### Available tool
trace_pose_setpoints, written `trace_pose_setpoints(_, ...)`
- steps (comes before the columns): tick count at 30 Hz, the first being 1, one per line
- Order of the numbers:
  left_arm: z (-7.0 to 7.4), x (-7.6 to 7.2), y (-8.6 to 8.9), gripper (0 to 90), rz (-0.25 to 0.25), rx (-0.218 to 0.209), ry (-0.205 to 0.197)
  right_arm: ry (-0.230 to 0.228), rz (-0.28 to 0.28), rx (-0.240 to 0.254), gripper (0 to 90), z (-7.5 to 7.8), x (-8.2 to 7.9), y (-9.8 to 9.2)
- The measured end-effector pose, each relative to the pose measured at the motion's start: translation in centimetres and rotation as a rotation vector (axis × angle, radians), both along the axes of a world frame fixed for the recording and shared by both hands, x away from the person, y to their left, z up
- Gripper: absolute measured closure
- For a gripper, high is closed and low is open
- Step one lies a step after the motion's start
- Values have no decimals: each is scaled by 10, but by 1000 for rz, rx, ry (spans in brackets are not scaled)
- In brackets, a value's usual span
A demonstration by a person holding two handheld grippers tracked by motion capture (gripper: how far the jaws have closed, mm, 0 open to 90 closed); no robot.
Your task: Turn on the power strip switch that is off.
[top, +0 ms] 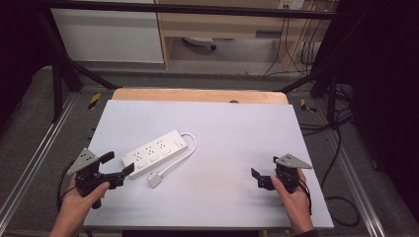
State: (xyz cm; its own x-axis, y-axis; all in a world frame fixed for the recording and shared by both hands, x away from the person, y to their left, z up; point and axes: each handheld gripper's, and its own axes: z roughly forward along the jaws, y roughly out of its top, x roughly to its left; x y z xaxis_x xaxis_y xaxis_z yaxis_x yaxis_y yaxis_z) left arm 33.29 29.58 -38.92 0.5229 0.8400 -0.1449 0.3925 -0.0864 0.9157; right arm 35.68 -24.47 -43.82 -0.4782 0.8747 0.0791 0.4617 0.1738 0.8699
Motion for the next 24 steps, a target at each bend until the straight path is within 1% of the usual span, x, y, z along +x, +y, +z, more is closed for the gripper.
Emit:
trace_pose_setpoints(3, 3, 4, -4, 86, -4, 8, 0, -2, 4, 0, 23, 0, 0, 0)
trace_pose_setpoints(12, 9, 14, -22, 84, -44, 26, -2, -4, 4, 3, 23, 0, -1, 0)
trace_pose_setpoints(19, 12, 20, -34, 84, -67, 42, 2, -6, -2, 12, 24, 1, -1, -1)
trace_pose_setpoints(21, 13, 22, -38, 84, -74, 41, 2, -8, -3, 14, 24, 1, -1, -2)
trace_pose_setpoints(23, 14, 23, -40, 84, -76, 53, -1, -10, -5, 15, 25, 1, -1, -2)
trace_pose_setpoints(24, 14, 24, -42, 84, -81, 48, 2, -9, -6, 15, 25, 1, -1, -2)
